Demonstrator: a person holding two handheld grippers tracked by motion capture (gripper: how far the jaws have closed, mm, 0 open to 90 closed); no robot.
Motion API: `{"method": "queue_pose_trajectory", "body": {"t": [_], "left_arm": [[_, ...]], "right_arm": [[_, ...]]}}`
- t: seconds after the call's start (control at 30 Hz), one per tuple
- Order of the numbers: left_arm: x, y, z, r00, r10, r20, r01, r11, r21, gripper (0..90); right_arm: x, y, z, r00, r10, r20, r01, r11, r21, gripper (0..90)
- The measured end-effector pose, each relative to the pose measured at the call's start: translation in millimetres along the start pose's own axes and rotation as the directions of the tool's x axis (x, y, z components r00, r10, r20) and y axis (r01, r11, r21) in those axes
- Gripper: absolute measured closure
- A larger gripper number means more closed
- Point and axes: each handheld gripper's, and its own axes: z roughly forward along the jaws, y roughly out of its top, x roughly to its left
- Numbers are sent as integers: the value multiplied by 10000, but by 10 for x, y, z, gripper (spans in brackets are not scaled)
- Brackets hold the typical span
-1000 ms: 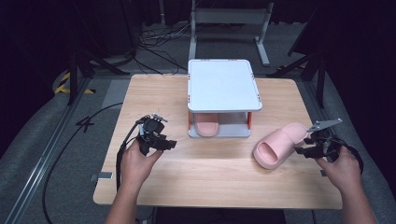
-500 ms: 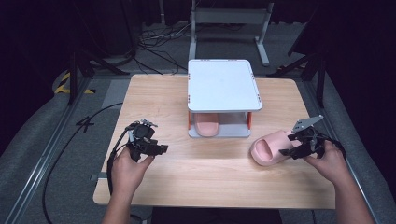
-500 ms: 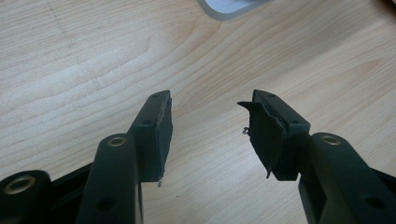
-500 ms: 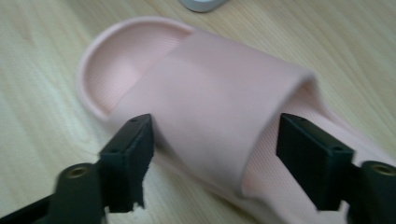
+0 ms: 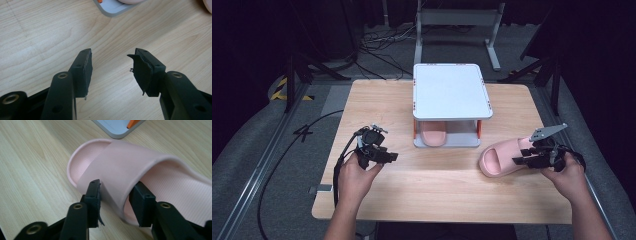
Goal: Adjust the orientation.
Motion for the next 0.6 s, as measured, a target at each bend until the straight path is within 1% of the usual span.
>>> {"method": "queue_pose_trajectory", "body": {"t": [0.03, 0.1, 0.13, 0.23, 0.27, 0.3, 0.43, 0.47, 0.57, 0.6], "left_arm": [[-6, 12, 7, 10000, 13, 54, -13, 10000, 5, 498], [-23, 48, 29, 9999, 109, 70, -109, 9999, 25, 499], [-24, 60, 35, 9998, 178, 100, -179, 9998, 37, 499], [-42, 95, 50, 9996, 220, 161, -221, 9997, 88, 499], [-46, 103, 54, 9996, 194, 203, -194, 9998, 2, 499], [-40, 111, 52, 9994, 274, 222, -274, 9996, 1, 500], [-28, 117, 51, 9994, 243, 226, -243, 9997, -2, 501], [-28, 117, 51, 9994, 243, 226, -243, 9997, -2, 502], [-25, 98, 40, 9995, 223, 204, -223, 9997, -33, 502], [-24, 89, 33, 9996, 242, 127, -243, 9997, 34, 503]], "right_arm": [[40, 8, -16, 10000, 15, 32, -15, 10000, -48, 658], [88, 19, -40, 9999, -109, 87, 110, 9999, -107, 691], [118, 27, -57, 9999, -106, 57, 107, 9998, -172, 708], [175, 52, -68, 10000, -84, 13, 84, 9992, -399, 736], [199, 68, -70, 10000, -21, -8, 21, 9991, -427, 742], [221, 88, -65, 10000, -1, -67, -3, 9986, -538, 749], [296, 168, -38, 9994, 202, -263, -222, 9966, -788, 773], [296, 168, -38, 9994, 202, -263, -222, 9966, -788, 773], [370, 252, -11, 9983, 319, -494, -369, 9940, -1030, 786], [387, 278, -12, 9978, 384, -532, -440, 9930, -1093, 785]]}}
